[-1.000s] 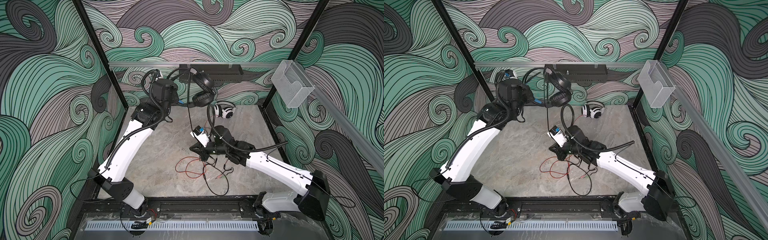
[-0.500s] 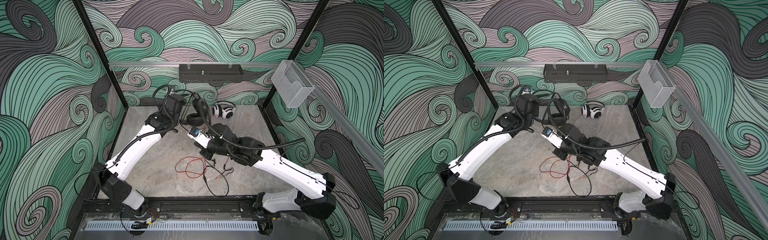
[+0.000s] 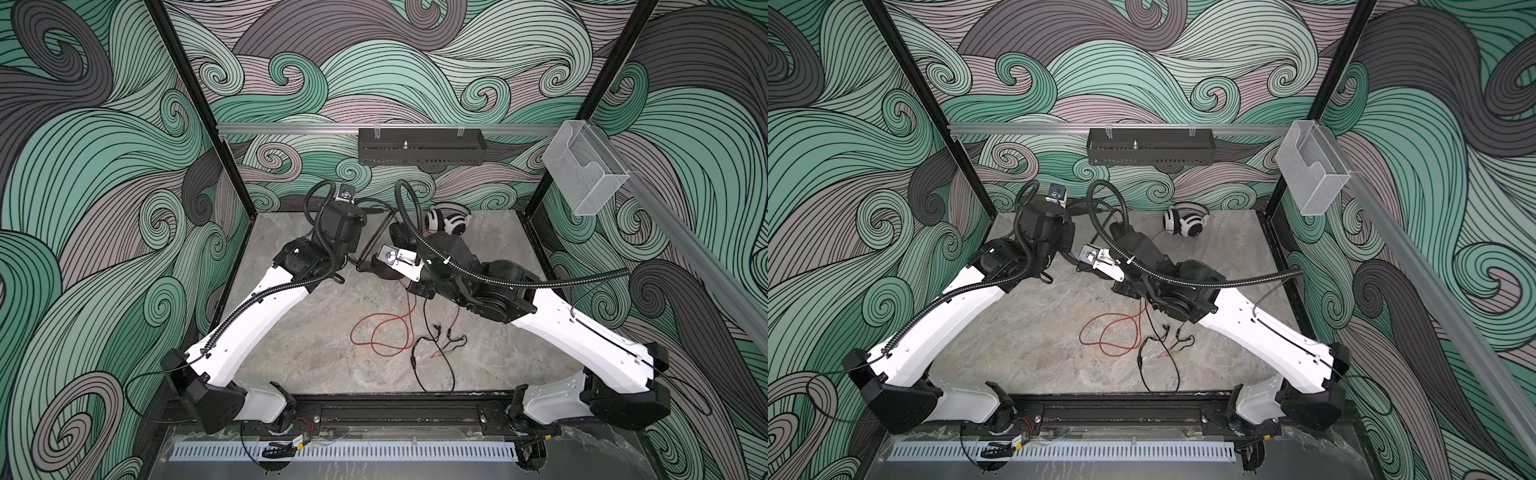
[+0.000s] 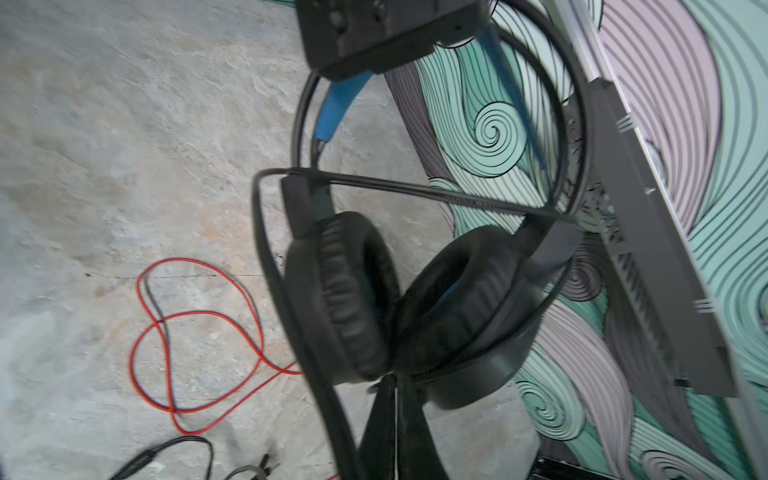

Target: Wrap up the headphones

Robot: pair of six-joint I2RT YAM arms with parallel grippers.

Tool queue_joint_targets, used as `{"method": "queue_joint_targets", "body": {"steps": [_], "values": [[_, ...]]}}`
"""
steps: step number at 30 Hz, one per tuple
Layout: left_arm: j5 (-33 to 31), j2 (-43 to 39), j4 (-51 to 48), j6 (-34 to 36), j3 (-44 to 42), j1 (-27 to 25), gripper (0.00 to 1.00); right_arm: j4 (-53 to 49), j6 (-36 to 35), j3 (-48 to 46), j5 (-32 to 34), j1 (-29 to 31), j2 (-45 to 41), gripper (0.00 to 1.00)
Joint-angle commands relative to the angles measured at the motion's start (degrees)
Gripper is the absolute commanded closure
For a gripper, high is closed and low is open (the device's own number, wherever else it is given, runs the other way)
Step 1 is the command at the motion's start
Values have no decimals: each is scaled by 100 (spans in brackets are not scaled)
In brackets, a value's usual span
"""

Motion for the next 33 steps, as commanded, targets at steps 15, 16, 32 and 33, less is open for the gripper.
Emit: {"method": "queue_joint_targets", "body": {"steps": [15, 16, 32, 33], "values": [[2287, -1138, -843, 852, -552, -64, 100, 888, -1731, -514, 873, -229, -201, 82], [2396, -1175, -838, 849, -553, -56, 100, 912, -1671, -538, 810, -301, -230, 81], [2764, -1146, -1063, 306, 319, -58, 100, 1993, 173, -1723, -1380, -1494, -837, 77], [2755, -1129, -1084, 284, 407, -57, 100, 2053, 368, -1774, -1529, -1615, -847, 77]]}}
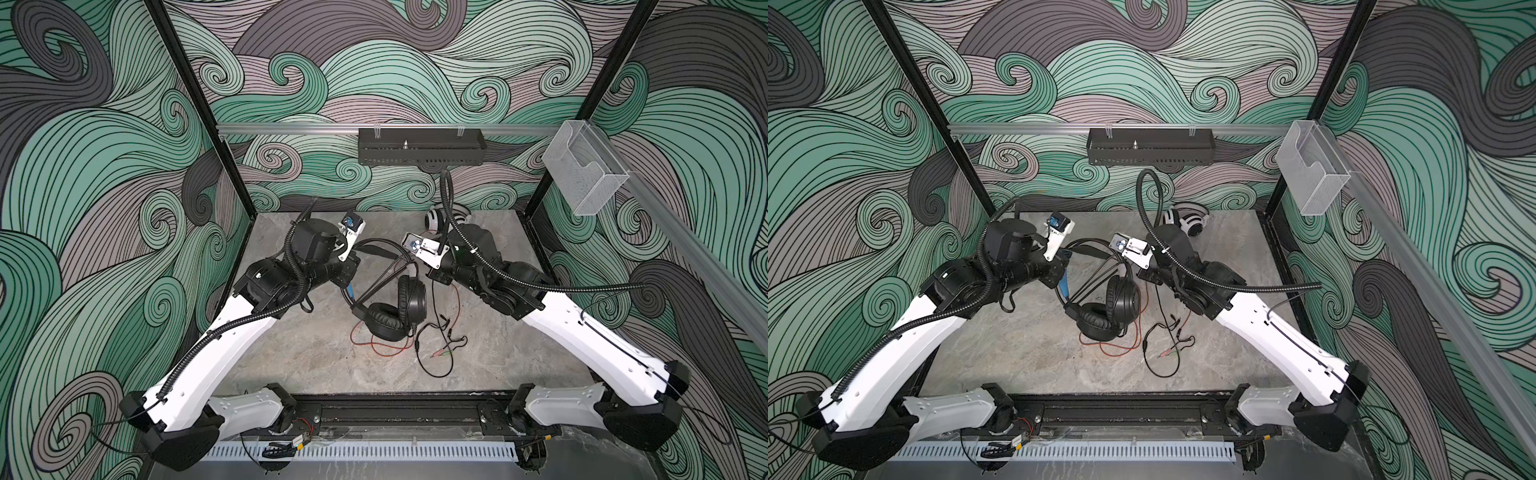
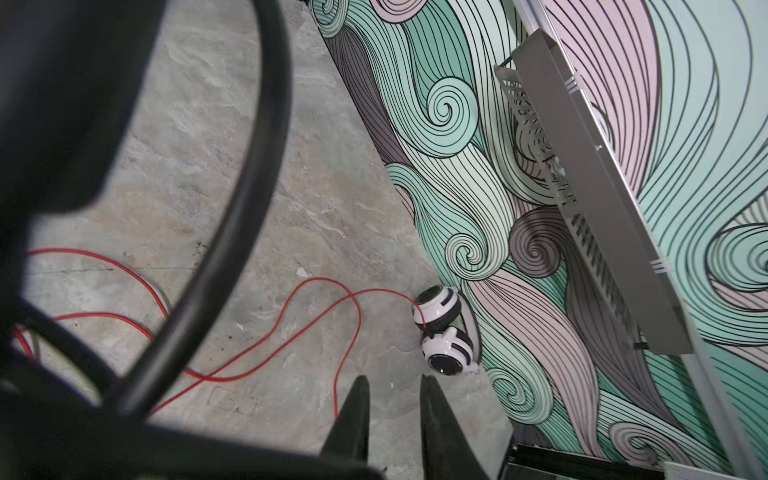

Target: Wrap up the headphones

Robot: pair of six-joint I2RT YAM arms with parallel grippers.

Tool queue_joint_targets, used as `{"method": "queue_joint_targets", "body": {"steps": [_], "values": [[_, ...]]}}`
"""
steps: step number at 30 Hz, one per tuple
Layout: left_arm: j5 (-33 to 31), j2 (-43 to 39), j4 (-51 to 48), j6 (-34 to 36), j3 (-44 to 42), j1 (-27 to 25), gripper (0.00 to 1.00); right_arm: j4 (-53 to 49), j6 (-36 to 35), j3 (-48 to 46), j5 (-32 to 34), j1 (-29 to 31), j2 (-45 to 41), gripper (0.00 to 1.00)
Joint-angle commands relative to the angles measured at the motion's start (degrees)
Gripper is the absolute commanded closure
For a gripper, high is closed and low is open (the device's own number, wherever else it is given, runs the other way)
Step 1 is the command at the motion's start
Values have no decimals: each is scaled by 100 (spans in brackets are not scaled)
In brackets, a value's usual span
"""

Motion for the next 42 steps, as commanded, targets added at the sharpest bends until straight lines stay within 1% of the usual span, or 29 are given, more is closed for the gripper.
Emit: {"method": "queue_joint_targets", "body": {"steps": [1, 7, 9, 10, 14, 16, 20, 23, 27, 29, 36, 42], "values": [[75, -54, 109, -393, 539, -24, 100, 616, 902, -198, -724, -326, -103, 77], [115, 27, 48, -539, 952, -20, 100, 1227, 1783, -462, -1360, -900, -143, 79], [175, 43, 86, -573, 1033, -26, 100, 1365, 2072, -485, -1690, -1119, -116, 78], [216, 48, 106, -603, 1083, -21, 100, 1481, 2214, -526, -1865, -1212, -103, 77], [388, 171, 77, -868, 1515, -16, 100, 2115, 2763, -802, -2531, -1477, -119, 64], [484, 276, 17, -1046, 1804, -19, 100, 2354, 3055, -875, -2811, -1563, -62, 61], [717, 448, 21, -1481, 2272, -23, 100, 2740, 3522, -965, -3300, -1656, 154, 61], [882, 541, 96, -1845, 2512, -16, 100, 2980, 3825, -974, -3534, -1660, 366, 62], [1093, 524, 489, -2382, 2632, -16, 100, 3359, 4278, -1034, -3700, -1664, 605, 64], [1057, 603, 515, -2545, 2872, -23, 100, 3553, 4442, -1078, -3771, -1659, 680, 64], [512, 907, 548, -3052, 3560, -12, 100, 3929, 4947, -1241, -4039, -1619, 844, 68], [97, 1062, 1047, -3668, 3607, 8, 100, 4008, 5060, -1460, -4083, -1449, 843, 72]]}}
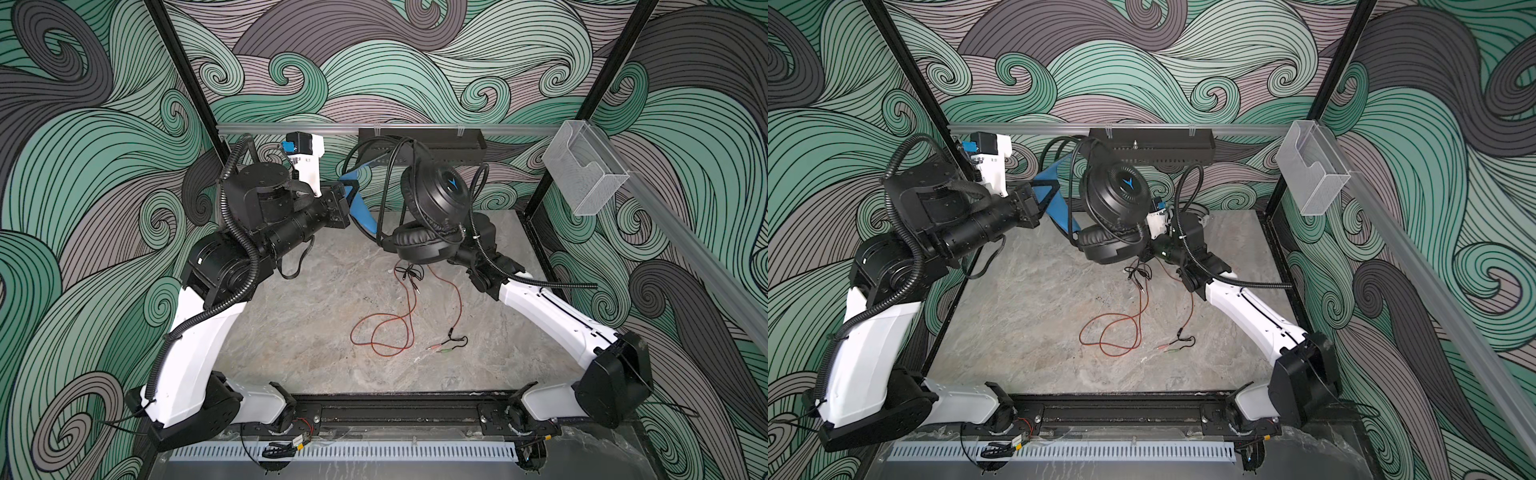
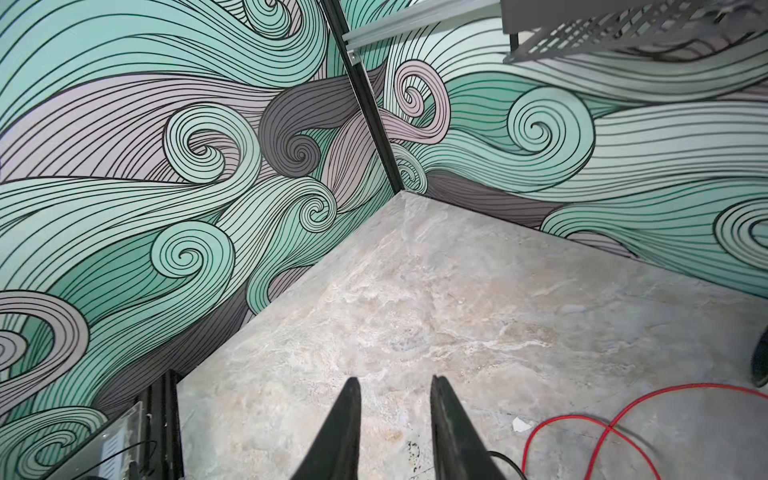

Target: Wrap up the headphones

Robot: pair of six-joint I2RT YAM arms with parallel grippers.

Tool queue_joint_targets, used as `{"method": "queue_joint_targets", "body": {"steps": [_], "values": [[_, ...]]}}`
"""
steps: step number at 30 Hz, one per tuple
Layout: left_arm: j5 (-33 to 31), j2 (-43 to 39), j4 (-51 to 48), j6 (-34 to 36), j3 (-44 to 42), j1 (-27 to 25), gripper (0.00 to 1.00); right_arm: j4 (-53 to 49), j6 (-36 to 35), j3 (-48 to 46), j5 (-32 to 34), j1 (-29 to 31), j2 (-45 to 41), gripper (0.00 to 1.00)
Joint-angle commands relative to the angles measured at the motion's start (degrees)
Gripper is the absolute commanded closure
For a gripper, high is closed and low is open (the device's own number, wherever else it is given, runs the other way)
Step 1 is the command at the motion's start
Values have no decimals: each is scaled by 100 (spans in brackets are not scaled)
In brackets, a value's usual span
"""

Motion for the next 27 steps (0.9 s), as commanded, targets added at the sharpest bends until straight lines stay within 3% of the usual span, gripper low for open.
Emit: {"method": "queue_joint_targets", "body": {"steps": [1, 10, 18, 27], "values": [[-401, 55, 846, -785, 180, 6, 100, 194, 177, -108, -137, 133, 14, 72], [-1225, 126, 1455, -1396, 139, 71, 100, 52, 196, -225, -74, 441, 42, 81], [-1774, 344, 1702, -1858, 40, 196, 100, -656, -222, 18, 256, 858, 108, 86], [-2265, 604, 1761, -1863, -269, 442, 100, -1322, -753, 153, 680, 1303, -55, 94]]}}
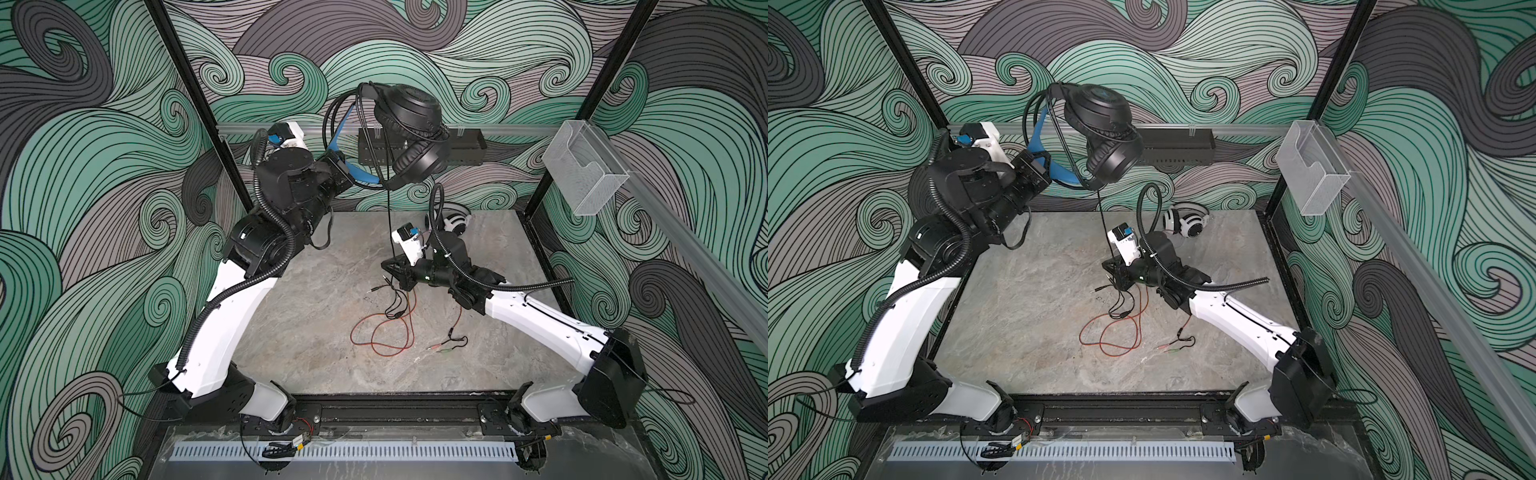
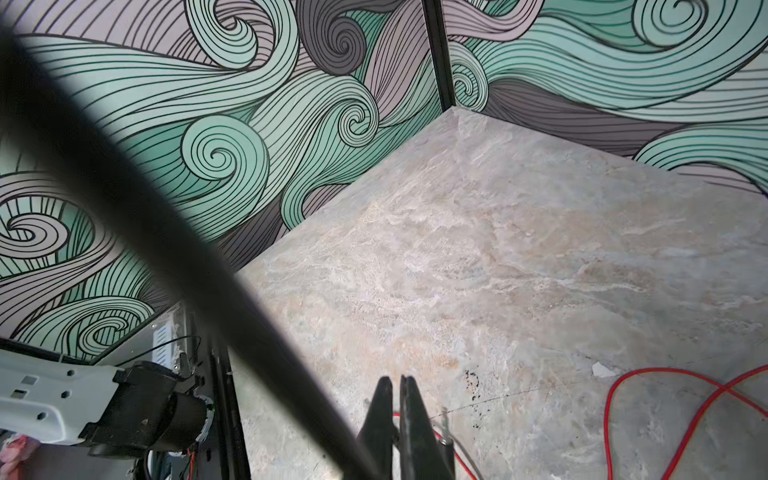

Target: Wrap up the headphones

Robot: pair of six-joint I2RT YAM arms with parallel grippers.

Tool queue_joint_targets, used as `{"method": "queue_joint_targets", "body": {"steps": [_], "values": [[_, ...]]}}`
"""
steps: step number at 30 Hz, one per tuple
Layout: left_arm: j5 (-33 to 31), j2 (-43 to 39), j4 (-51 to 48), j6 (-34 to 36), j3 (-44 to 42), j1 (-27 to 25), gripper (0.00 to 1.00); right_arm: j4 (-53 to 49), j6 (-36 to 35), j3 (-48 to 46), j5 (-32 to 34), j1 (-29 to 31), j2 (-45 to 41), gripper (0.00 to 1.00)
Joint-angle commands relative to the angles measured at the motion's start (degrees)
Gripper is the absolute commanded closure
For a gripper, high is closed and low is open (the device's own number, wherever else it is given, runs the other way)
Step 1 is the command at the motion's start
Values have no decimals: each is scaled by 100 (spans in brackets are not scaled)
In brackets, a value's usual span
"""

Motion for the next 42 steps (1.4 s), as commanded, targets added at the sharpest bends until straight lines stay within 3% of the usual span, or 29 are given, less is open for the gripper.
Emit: {"method": "queue_joint_targets", "body": {"steps": [1, 11, 17, 20, 22, 27, 42], "values": [[-450, -6, 527, -149, -27, 130, 100, -409, -360, 189, 291, 152, -141, 94], [-1306, 136, 555, 662, -682, 435, 100, -1578, -1272, 577, 982, 872, -388, 98], [-1346, 254, 445, 523, -1053, 661, 100, -2292, -1668, 919, 1265, 1407, -401, 99], [-1049, 298, 361, 165, -1146, 803, 100, -2434, -1820, 1061, 1254, 1686, -324, 97], [-260, 261, 447, -461, -1316, 1107, 100, -2475, -1801, 1098, 1195, 1793, -180, 99], [314, 233, 211, -1243, -1227, 1383, 100, -2335, -1874, 902, 1239, 1903, -39, 100], [415, 158, 137, -1481, -1287, 1613, 100, -2604, -2297, 1005, 1523, 2309, 13, 100]]}}
